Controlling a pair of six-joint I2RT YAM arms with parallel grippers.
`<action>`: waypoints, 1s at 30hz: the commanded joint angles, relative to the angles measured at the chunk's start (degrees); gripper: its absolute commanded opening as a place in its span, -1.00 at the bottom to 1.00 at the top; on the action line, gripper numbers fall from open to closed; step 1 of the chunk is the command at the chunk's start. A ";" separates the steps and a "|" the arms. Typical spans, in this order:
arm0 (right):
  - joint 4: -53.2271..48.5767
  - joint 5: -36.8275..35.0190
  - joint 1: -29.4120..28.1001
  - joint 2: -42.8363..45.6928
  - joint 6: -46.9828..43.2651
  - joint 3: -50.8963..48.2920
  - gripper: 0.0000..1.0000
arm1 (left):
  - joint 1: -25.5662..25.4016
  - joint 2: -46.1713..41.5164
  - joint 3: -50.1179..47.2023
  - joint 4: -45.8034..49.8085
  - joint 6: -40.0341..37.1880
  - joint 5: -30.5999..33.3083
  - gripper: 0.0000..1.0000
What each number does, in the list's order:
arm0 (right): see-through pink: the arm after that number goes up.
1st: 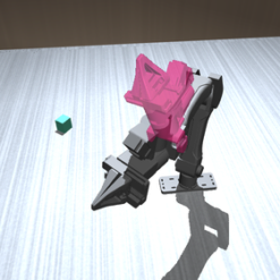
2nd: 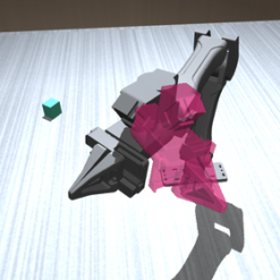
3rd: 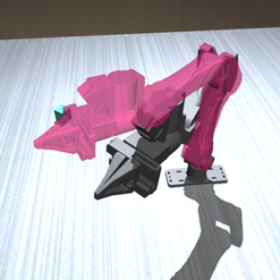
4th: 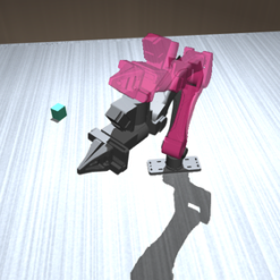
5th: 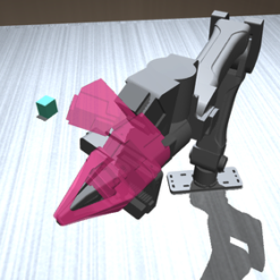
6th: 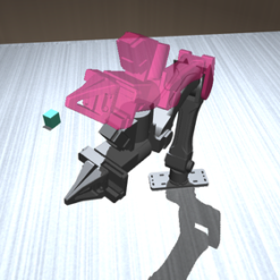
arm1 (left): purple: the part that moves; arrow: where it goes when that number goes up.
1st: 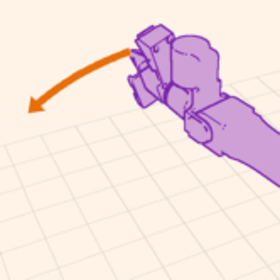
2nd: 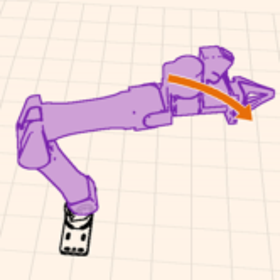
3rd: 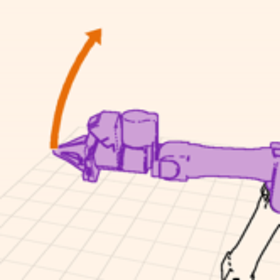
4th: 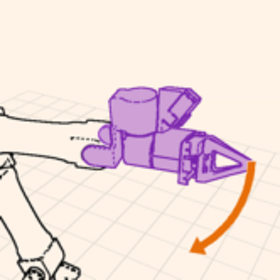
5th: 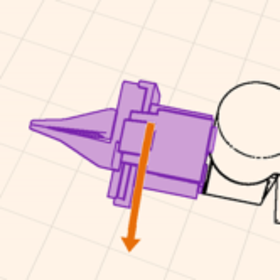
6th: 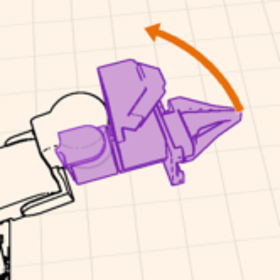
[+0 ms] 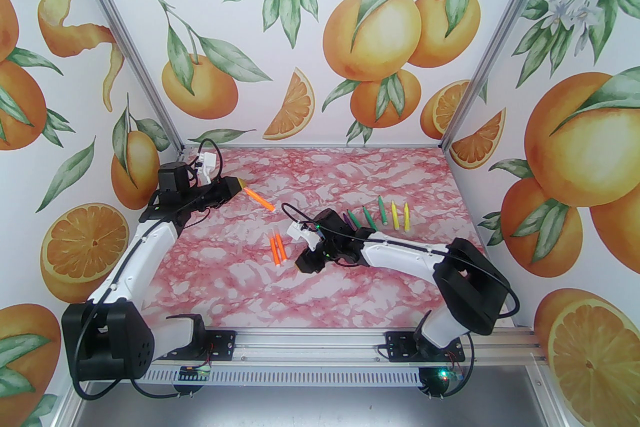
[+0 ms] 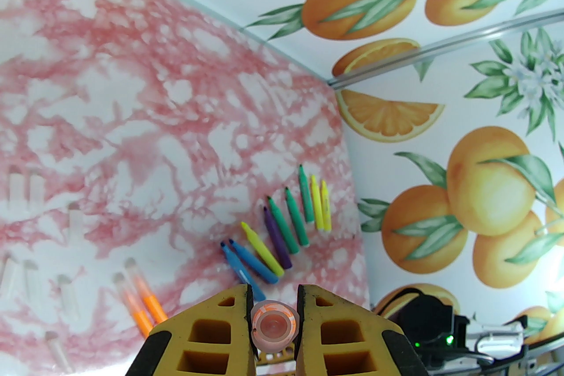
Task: Open the pen caps
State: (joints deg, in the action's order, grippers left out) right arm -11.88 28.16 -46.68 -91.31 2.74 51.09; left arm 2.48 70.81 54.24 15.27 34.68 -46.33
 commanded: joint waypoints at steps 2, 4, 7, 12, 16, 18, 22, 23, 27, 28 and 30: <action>-0.37 -0.40 0.77 5.34 0.00 2.86 -0.07 | -0.45 -4.17 -1.77 6.57 -6.27 2.53 -1.00; -1.03 -1.60 1.04 6.42 -0.52 5.11 -0.01 | -1.34 -4.92 -2.09 9.57 -8.97 2.83 -1.00; -1.93 -0.65 1.15 5.03 -1.37 9.26 0.00 | -3.68 -5.22 -2.76 10.67 -10.83 1.62 -1.00; -1.85 3.61 1.15 -0.31 -1.61 15.37 0.01 | -7.40 -5.24 -2.85 10.97 -12.49 -0.24 -1.00; -0.80 6.43 1.13 -3.00 -1.00 18.25 0.01 | -8.12 -5.97 -2.76 11.24 -12.90 -1.06 -1.00; 0.02 8.35 1.04 -4.15 -0.26 19.27 0.02 | -8.42 -6.11 -2.95 10.48 -12.45 -1.51 -1.00; 2.04 10.54 0.83 -5.54 1.28 19.52 0.02 | -8.51 -6.04 -3.10 9.19 -11.60 -1.84 -1.00; 2.51 10.93 0.80 -5.76 1.60 19.41 0.01 | -8.48 -5.96 -3.14 8.93 -11.51 -1.92 -1.00; 3.43 11.56 0.34 -6.71 2.44 19.33 -0.02 | -8.78 -5.45 -3.00 7.87 -11.09 -2.93 -1.00; 3.50 11.52 0.35 -6.98 2.59 19.40 -0.03 | -8.81 -5.32 -2.89 7.77 -11.10 -3.11 -1.00; 4.08 11.47 0.20 -7.54 3.20 19.52 -0.07 | -8.86 -5.27 -2.78 7.46 -10.97 -3.58 -1.00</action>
State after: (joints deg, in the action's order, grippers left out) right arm -10.07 37.69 -45.84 -97.27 4.67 69.04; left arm -5.98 65.91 51.81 25.04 23.66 -47.83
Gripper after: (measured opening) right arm 0.469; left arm 0.168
